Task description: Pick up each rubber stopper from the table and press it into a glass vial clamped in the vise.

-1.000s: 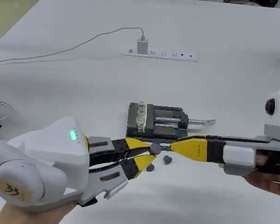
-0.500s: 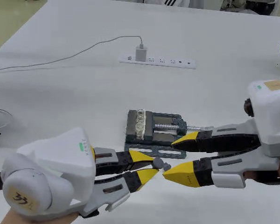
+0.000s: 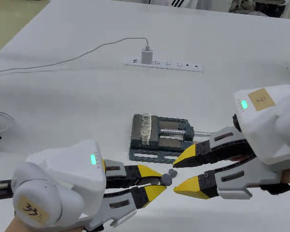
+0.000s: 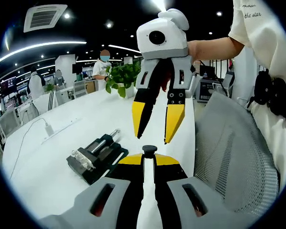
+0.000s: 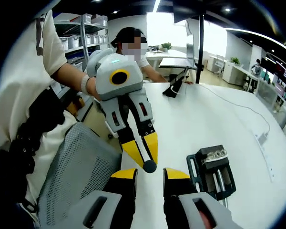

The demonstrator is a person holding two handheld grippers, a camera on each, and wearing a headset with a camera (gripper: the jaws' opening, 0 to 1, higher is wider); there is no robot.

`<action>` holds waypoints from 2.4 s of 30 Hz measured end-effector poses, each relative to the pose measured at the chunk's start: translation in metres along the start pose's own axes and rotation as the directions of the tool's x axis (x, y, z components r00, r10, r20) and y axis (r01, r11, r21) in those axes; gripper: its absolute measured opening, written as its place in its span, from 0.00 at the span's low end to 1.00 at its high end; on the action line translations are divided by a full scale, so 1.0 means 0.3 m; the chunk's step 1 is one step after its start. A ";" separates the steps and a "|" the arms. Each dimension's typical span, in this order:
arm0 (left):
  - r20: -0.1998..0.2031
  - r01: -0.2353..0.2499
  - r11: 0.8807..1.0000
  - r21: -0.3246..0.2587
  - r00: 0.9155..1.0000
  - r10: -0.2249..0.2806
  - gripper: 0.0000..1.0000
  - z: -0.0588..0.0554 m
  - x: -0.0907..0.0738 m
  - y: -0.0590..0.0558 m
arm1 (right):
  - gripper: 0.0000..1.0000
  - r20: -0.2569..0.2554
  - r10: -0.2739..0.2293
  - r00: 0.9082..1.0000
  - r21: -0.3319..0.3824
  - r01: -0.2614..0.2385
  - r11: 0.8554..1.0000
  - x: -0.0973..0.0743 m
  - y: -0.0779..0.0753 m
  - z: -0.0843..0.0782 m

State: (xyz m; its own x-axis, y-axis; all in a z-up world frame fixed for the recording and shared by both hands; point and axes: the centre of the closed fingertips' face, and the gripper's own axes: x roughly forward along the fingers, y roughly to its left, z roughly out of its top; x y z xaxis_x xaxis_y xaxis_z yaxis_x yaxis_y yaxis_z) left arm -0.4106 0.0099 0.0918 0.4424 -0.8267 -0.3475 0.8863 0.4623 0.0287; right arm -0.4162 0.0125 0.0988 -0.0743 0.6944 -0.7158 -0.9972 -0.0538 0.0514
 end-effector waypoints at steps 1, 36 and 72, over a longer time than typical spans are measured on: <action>-0.011 0.003 1.000 0.022 1.000 -0.002 0.03 -0.004 0.002 -0.005 | 0.17 -0.008 0.011 1.000 -0.016 -0.011 1.000 0.005 0.006 -0.002; -0.026 0.040 0.999 -0.026 0.999 -0.041 0.03 -0.017 0.021 -0.039 | 0.08 -0.113 0.025 0.993 -0.137 -0.041 0.990 0.030 0.040 -0.037; -0.028 0.029 0.999 0.027 0.999 -0.029 0.04 -0.021 0.026 -0.033 | 0.07 -0.173 0.072 0.982 -0.088 -0.088 0.992 0.032 0.029 -0.043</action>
State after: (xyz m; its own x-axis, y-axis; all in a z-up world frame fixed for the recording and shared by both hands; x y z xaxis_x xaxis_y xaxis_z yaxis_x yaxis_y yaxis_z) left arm -0.4168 0.0009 0.0828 0.4130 -0.8303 -0.3741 0.9023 0.4289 0.0440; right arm -0.4256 0.0095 0.0835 -0.1441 0.5540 -0.8199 -0.9827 -0.1776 0.0527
